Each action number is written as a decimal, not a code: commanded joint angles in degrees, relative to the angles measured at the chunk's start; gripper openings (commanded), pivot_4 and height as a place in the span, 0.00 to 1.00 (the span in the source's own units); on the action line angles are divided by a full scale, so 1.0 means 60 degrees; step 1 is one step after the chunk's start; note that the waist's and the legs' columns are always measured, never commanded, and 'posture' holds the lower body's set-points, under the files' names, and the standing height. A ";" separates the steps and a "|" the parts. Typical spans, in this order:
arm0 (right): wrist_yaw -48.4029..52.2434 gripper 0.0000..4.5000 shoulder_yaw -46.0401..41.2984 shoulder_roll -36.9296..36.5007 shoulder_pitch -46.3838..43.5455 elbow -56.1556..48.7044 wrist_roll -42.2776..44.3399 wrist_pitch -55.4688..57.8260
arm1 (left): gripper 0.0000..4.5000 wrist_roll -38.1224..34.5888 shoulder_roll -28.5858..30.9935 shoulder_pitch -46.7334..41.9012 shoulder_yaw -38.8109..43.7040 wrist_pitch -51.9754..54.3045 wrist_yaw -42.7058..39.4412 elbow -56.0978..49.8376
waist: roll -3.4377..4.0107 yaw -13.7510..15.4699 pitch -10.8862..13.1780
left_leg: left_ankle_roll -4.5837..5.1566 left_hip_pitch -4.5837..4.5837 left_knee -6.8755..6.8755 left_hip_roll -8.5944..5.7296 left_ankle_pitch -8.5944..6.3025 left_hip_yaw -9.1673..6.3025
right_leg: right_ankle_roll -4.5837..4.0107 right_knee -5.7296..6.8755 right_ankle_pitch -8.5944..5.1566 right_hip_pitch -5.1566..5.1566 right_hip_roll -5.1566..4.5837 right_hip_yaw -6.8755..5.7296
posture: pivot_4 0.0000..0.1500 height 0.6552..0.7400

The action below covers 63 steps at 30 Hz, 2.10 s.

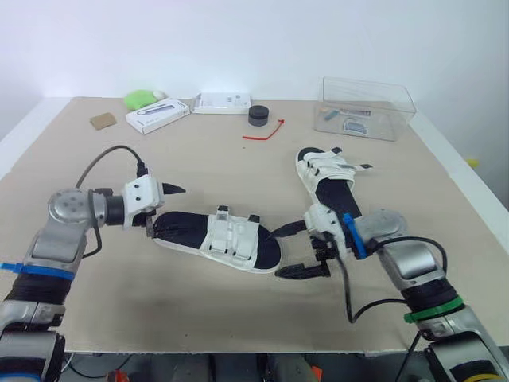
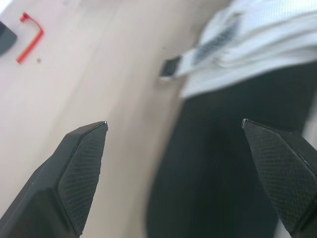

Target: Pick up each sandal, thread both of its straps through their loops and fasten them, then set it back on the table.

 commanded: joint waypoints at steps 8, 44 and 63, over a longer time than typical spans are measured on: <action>-0.0414 0.99 -0.1040 0.0083 -0.0647 0.0025 0.0715 -0.0200 | 1.00 0.0058 -0.0658 -0.0853 -0.0786 -0.0186 -0.0691 0.1126 | 0.0000 -0.0137 0.0001 | 0.0015 -0.0015 -0.0003 0.0015 -0.0009 -0.0018 | -0.0013 0.0002 -0.0004 -0.0010 0.0015 -0.0003 | 1.00 1.00; -0.1696 1.00 -0.0628 0.0825 -0.0811 0.0535 -0.0261 -0.1497 | 0.00 0.1354 -0.1047 -0.2944 0.0711 0.1872 0.5247 0.3292 | -0.0015 -0.0289 0.0016 | 0.0026 -0.0011 0.0033 0.0057 -0.0010 -0.0024 | 0.0003 0.0018 0.0011 -0.0013 0.0030 0.0009 | 1.00 1.00; -0.2339 1.00 -0.0207 0.1923 -0.2500 0.2692 -0.1180 -0.2046 | 0.00 0.1289 -0.2793 -0.2583 0.2560 0.6379 1.1518 0.1873 | -0.0018 -0.0161 0.0016 | -0.0043 -0.0054 0.0027 -0.0007 -0.0035 -0.0013 | -0.0036 0.0018 0.0047 -0.0043 -0.0110 -0.0049 | 1.00 1.00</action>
